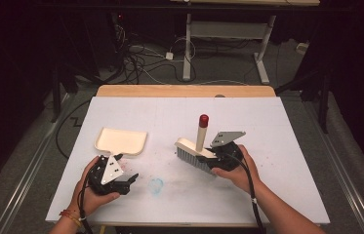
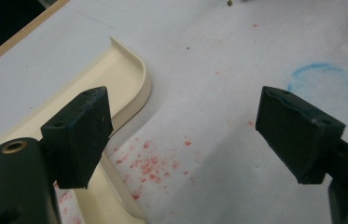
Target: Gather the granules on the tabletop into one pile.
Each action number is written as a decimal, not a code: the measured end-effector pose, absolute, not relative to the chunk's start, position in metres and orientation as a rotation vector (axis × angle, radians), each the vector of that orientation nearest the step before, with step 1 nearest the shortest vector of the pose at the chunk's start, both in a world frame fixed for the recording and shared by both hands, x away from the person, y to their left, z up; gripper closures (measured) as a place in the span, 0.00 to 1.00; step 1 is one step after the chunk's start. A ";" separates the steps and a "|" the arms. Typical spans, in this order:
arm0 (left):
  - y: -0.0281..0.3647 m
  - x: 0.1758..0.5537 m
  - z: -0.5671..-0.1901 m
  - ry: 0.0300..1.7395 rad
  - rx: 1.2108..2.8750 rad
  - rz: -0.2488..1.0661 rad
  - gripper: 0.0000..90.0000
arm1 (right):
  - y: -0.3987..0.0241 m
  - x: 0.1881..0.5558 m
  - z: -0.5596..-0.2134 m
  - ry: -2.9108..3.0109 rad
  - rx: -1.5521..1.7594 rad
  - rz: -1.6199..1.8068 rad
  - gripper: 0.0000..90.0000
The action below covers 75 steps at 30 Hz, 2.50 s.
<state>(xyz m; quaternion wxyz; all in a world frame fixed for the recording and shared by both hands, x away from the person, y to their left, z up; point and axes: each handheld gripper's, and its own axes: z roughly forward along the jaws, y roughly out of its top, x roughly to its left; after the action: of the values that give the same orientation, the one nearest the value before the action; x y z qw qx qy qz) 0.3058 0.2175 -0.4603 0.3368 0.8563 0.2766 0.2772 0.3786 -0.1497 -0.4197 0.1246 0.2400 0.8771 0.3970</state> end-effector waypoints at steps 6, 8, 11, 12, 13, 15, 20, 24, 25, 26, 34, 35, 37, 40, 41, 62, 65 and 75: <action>0.218 0.306 -0.460 0.726 2.224 0.722 0.20 | -0.147 0.369 -0.410 2.515 0.722 1.233 0.75; 0.218 0.306 -0.460 0.729 2.225 0.719 0.20 | -0.145 0.368 -0.409 2.507 0.732 1.246 0.75; 0.218 0.307 -0.461 0.733 2.230 0.714 0.20 | -0.130 0.363 -0.411 2.436 0.822 1.309 0.75; 0.217 0.307 -0.461 0.730 2.236 0.713 0.20 | -0.125 0.361 -0.413 2.426 0.841 1.325 0.75; 0.217 0.307 -0.461 0.727 2.239 0.714 0.20 | -0.120 0.361 -0.415 2.417 0.863 1.342 0.75; 0.217 0.307 -0.461 0.723 2.241 0.713 0.20 | -0.111 0.362 -0.421 2.396 0.925 1.366 0.75; 0.218 0.307 -0.462 0.722 2.252 0.724 0.20 | -0.103 0.371 -0.438 2.343 1.058 1.317 0.75; 0.219 0.306 -0.461 0.726 2.250 0.723 0.20 | -0.112 0.375 -0.440 2.292 1.147 1.310 0.75; 0.219 0.306 -0.462 0.726 2.250 0.723 0.20 | -0.117 0.377 -0.441 2.290 1.166 1.308 0.75; 0.219 0.306 -0.462 0.727 2.253 0.724 0.20 | -0.121 0.377 -0.441 2.285 1.182 1.306 0.75; 0.216 0.303 -0.461 0.703 2.278 0.746 0.20 | -0.155 0.366 -0.439 2.205 1.269 1.270 0.75; 0.216 0.303 -0.461 0.702 2.279 0.745 0.20 | -0.161 0.365 -0.438 2.208 1.269 1.271 0.75; 0.216 0.303 -0.461 0.700 2.280 0.741 0.20 | -0.162 0.364 -0.437 2.201 1.274 1.274 0.75; 0.215 0.305 -0.462 0.694 2.285 0.738 0.20 | -0.162 0.363 -0.433 2.211 1.224 1.286 0.75; 0.214 0.305 -0.462 0.691 2.285 0.737 0.20 | -0.162 0.363 -0.432 2.213 1.204 1.287 0.75; 0.213 0.306 -0.463 0.693 2.297 0.737 0.20 | -0.240 0.370 -0.408 2.022 1.120 0.911 0.75; 0.213 0.306 -0.463 0.689 2.301 0.737 0.20 | -0.233 0.372 -0.419 2.032 1.122 0.876 0.75; 0.212 0.308 -0.465 0.686 2.314 0.724 0.20 | -0.181 0.365 -0.436 2.073 1.011 0.868 0.75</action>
<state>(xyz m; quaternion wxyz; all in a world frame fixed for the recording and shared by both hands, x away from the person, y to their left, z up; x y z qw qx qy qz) 0.3080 0.2120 -0.4648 0.3059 0.8744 0.2591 0.2734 0.3653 -0.1812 -0.4363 0.3321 0.3868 0.7936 0.3321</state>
